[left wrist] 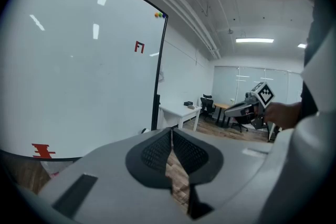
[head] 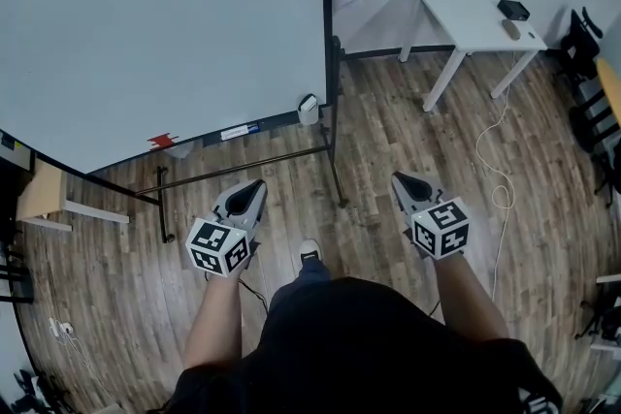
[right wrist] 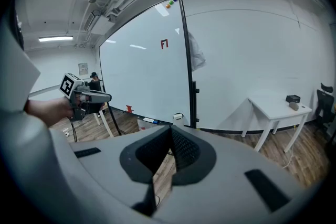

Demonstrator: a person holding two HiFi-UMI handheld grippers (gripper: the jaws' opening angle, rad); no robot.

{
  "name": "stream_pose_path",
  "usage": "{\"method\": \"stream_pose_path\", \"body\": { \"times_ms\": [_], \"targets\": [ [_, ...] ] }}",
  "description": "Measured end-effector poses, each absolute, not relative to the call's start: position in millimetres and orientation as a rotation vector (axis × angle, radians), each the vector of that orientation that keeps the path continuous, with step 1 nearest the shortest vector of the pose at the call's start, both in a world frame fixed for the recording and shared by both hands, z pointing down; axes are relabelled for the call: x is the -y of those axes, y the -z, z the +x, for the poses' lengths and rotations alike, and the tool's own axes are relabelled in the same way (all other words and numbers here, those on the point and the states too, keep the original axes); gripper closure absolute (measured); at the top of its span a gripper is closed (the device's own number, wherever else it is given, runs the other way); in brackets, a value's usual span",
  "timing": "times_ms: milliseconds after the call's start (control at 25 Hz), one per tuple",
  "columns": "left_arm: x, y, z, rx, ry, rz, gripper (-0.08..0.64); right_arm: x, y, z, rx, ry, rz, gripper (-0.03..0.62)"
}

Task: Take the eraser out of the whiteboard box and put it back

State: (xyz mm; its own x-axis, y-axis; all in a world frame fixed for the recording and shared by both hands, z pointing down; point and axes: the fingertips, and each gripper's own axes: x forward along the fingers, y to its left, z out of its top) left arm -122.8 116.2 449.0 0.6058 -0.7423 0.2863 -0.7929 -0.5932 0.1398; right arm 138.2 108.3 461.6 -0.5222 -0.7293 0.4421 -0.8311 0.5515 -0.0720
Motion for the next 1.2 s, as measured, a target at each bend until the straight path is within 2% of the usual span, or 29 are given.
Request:
{"method": "stream_pose_path", "body": {
  "times_ms": [1200],
  "targets": [
    [-13.6, -474.6, -147.3, 1.174, -0.321, 2.567, 0.538, -11.8, -478.7, 102.9, 2.383, -0.434, 1.294, 0.598]
  ]
}}
